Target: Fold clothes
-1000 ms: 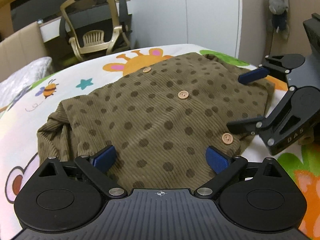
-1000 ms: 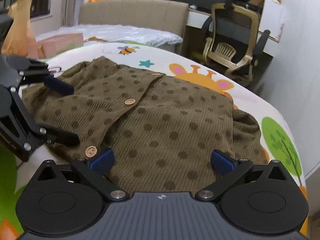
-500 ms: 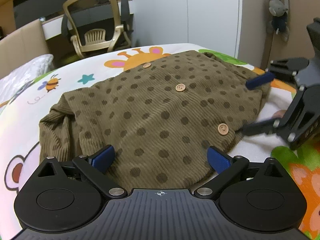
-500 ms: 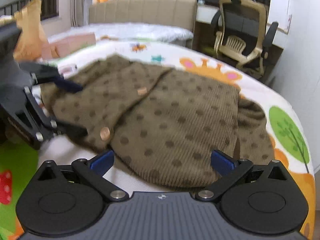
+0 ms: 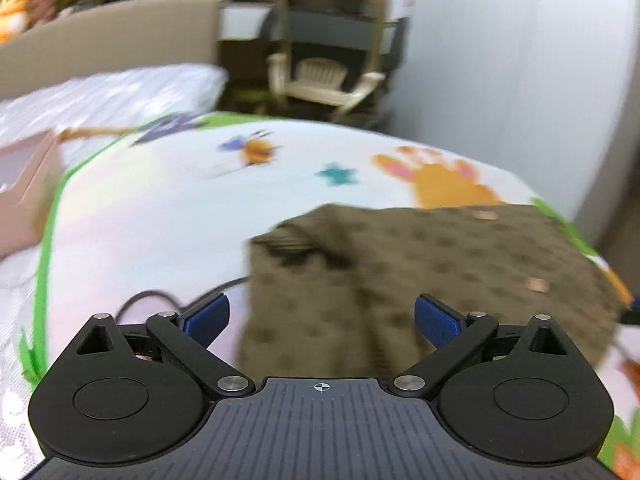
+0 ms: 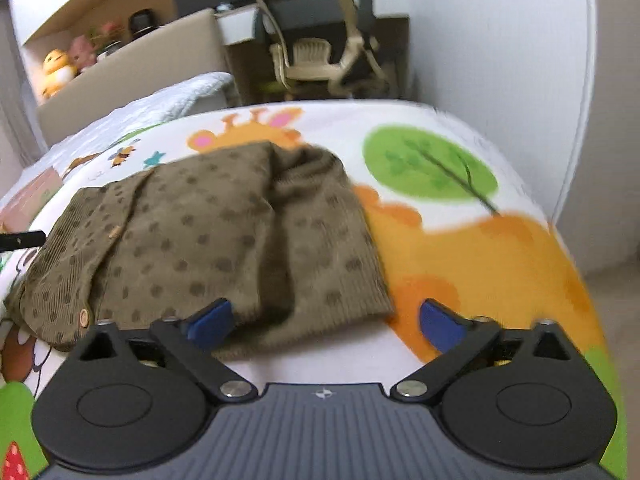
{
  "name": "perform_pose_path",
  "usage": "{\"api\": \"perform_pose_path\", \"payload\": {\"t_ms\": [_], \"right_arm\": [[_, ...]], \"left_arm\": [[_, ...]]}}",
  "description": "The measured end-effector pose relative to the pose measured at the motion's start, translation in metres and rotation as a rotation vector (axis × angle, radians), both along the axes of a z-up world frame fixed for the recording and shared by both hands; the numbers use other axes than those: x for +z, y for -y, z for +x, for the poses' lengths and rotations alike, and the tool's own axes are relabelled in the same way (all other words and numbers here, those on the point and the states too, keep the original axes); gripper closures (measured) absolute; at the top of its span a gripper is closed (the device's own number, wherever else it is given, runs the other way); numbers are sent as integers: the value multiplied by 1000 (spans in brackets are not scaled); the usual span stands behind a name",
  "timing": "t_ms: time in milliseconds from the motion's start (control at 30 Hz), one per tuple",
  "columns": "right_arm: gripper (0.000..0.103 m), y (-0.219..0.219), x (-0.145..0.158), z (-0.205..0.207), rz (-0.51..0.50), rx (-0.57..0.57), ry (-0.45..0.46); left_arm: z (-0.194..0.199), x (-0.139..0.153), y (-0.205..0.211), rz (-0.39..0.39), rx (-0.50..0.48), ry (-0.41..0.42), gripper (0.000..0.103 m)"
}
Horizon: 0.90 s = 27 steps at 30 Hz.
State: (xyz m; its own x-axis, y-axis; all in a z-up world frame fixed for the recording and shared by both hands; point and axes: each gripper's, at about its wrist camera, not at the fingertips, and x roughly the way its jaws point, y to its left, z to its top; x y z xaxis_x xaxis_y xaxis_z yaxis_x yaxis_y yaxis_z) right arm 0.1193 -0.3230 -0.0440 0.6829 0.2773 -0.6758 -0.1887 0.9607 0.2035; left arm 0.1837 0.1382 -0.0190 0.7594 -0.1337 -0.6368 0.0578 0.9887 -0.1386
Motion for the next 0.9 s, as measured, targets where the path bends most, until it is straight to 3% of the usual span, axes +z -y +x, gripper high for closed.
{"api": "perform_pose_path", "payload": {"t_ms": [33,67,133,167,333,533,667,767,833,900], "right_arm": [[19,1,-1,-1,-7,4,6],[31,-1,-1,-1,-19,17,19],[43,-4,0,4,-25,53,28],[51,-7,0,8,-28,75,30],[55,-23,2,32,-108,119,76],[55,-22,5,64,-201,77,114],[51,-25,12,65,-303,56,181],[48,-31,26,48,-285,73,240],[45,-37,35,36,-267,97,280],[42,-52,42,21,-221,189,306]], "left_arm": [[2,-5,-3,-3,8,-11,5],[2,-9,-4,-7,13,-21,7],[-1,-14,-4,-10,19,-27,23],[-4,-15,-3,10,26,-23,26],[-20,-12,11,37,3,-29,52],[-58,-10,47,-56,-155,-75,52],[-77,-9,60,-161,-257,-124,49],[-82,-3,59,-203,-275,-121,40],[-84,3,54,-225,-269,-102,26],[-83,13,47,-223,-236,-53,15]]}}
